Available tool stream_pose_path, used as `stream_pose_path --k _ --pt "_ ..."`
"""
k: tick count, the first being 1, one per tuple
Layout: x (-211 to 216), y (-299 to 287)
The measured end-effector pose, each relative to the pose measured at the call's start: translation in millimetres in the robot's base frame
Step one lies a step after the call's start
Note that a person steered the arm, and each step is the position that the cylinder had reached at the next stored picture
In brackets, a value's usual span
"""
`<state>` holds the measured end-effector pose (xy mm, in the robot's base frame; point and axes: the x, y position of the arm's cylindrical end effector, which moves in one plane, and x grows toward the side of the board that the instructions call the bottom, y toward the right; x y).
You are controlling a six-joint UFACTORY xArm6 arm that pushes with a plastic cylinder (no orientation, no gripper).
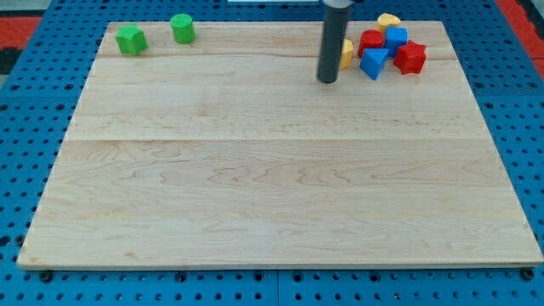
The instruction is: Slide the green star to the top left of the hexagon
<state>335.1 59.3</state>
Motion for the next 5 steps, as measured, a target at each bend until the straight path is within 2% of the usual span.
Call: stream_pose_path --k 3,4,5 --pt "52.4 -103.4" --pt "51.4 -116.4" --pt "52.0 -181.9"
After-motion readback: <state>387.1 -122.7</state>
